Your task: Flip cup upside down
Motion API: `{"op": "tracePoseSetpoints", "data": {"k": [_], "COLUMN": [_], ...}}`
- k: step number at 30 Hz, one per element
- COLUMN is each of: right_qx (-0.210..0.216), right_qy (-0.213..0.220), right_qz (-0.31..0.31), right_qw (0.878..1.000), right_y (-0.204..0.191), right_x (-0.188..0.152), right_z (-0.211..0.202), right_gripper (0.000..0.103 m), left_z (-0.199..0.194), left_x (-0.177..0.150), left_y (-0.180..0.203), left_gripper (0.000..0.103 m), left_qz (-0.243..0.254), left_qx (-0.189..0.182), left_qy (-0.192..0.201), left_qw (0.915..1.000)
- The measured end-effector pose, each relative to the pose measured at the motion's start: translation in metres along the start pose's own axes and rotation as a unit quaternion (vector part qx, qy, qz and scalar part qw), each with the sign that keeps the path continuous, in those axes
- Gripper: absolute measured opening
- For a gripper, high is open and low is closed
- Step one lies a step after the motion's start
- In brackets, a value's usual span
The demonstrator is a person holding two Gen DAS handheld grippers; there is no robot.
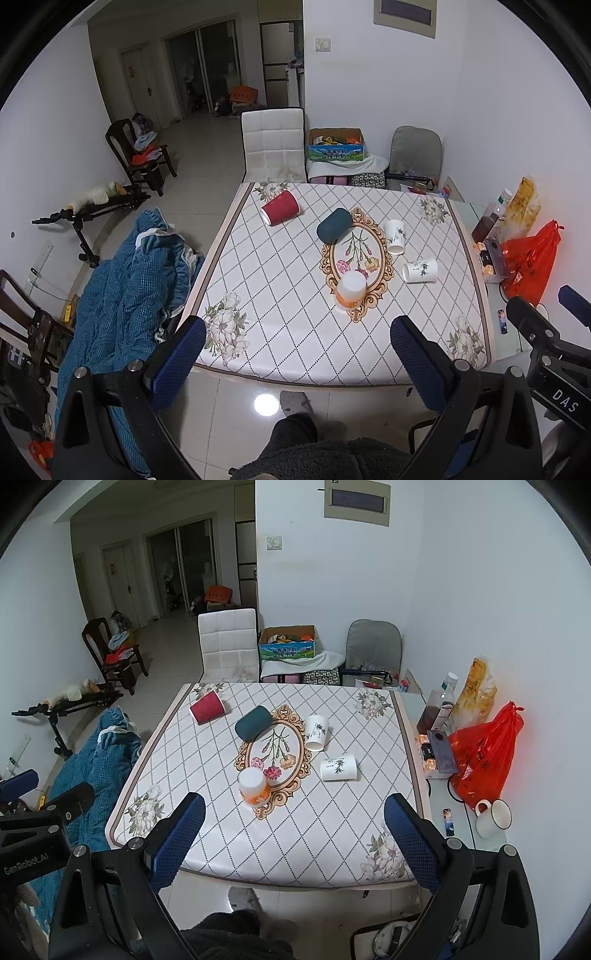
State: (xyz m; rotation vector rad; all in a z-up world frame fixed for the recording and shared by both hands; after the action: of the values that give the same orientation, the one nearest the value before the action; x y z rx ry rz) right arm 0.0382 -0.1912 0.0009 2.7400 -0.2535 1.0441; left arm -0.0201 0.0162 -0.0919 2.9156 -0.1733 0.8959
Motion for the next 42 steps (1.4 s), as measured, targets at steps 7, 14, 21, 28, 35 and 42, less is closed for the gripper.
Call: {"op": "tracePoseSetpoints", "data": {"k": [7,14,21,28,35,42], "right_qx": [0.004,0.007,0.008,0.008,0.007,0.01], "right_qy": [-0.001,-0.003,-0.003,-0.003,-0.003,-0.004], "right_qz": [-0.001,0.0,-0.002,-0.001,-0.002,-0.004], "right_qw": [1.0,1.0,1.0,1.0,1.0,1.0], "right_y": [-0.0002,-0.0013,-0.0015,-0.0021,-0.0017,-0.0023], "right_x": [-0.0007,-0.0001,0.0002,0.0005,0.0006,-0.0011], "right_z": [0.0001,0.0001,-0.0003,-0.0003,-0.0002,0.001], "right_gripper": [0.099,0.099,0.099,0.099,0.099,0.099], "left_z": [-0.0012,-0.001,-0.0024,-0.0026,-0.0025,-0.0022], "left_x": [0.003,0.0027,0.0043,0.0036,0.0046,0.0054], "left_y": [0.0006,0.0009,0.0013,0.0009,0.001,0.0011], "left_gripper": [0.102,0.102,0.102,0.102,0.102,0.102], "left_qz": [0.0,0.0,-0.001,0.0,-0.001,-0.002], "left_qx": [0.002,0.002,0.002,0.002,0.001,0.003], "left_qy": [0.0,0.0,0.002,0.002,0.0,0.001], "left_qw": [1.0,1.0,1.0,1.0,1.0,1.0]}}
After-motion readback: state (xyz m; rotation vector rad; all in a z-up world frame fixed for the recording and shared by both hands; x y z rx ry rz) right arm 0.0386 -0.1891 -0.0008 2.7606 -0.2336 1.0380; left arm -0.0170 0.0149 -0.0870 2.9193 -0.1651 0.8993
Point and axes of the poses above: each gripper's, at about its wrist camera, not at the fingertips, and z roughly the way its jaws point, y to its right, x to its top, the point moved 9 cm from there along z, roughly the way its jaws point, and after that the axes turned 6 degrees about -x, right-handed, at the moved point
